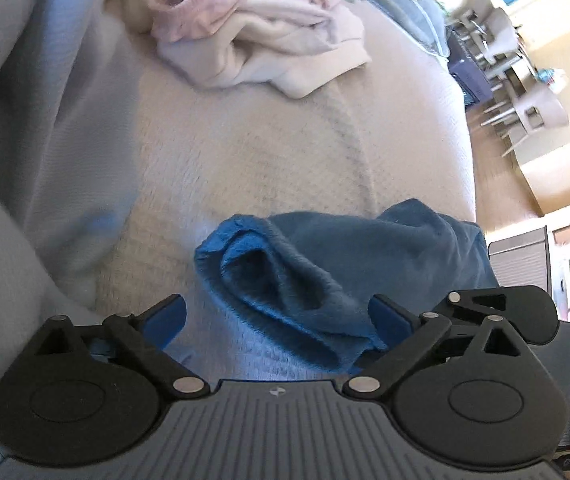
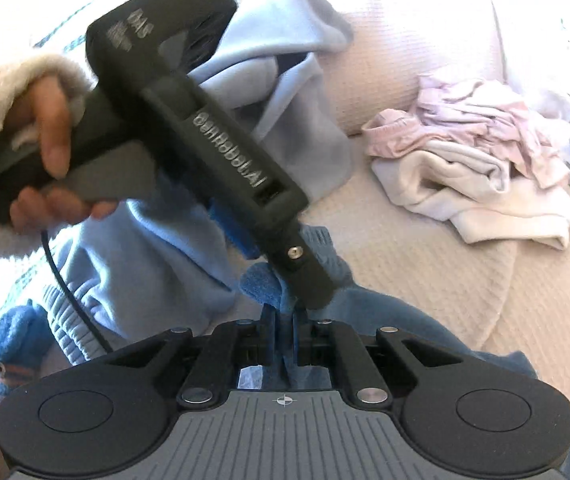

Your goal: Fold clothes

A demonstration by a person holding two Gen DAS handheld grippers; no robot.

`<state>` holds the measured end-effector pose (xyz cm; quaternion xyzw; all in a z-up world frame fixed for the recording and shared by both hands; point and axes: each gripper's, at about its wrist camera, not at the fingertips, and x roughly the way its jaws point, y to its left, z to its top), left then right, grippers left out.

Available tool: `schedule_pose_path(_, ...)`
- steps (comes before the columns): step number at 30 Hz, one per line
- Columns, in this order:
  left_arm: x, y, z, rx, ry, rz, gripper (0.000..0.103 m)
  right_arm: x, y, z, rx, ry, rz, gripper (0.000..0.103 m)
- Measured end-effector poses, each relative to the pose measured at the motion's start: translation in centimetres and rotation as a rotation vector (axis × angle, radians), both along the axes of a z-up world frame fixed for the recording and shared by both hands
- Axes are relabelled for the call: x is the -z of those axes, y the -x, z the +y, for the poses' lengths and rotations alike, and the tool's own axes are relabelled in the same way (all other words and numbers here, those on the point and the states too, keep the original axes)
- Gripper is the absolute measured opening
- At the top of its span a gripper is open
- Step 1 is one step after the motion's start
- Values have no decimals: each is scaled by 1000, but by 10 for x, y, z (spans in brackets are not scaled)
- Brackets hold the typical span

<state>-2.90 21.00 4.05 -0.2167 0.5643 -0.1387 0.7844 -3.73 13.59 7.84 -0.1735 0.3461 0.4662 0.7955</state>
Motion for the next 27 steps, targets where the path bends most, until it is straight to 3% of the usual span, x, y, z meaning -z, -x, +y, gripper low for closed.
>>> schedule_pose_path(7,18,3,-4,-24,56,53,103,3,9,8,-37,15,-6,8)
schedule_pose_path(13,28,0,-14,-22,67,54,100,5,12,9,-52,13,16,8)
schedule_pose_path(16,28,-1,-21,-8,49,39,64,7,12,12,-61,22,13,8)
schedule_pose_path(17,29,-2,-22,-7,41,38,42,7,12,13,-61,26,13,8)
schedule_pose_path(18,30,-2,-23,-6,33,38,35,8,12,13,-63,31,13,8)
schedule_pose_path(21,27,-4,-24,8,22,17,24,11,11,11,-67,50,15,8)
schedule_pose_path(27,7,-19,-20,61,-72,-60,18,14,2,28,-82,35,7,8)
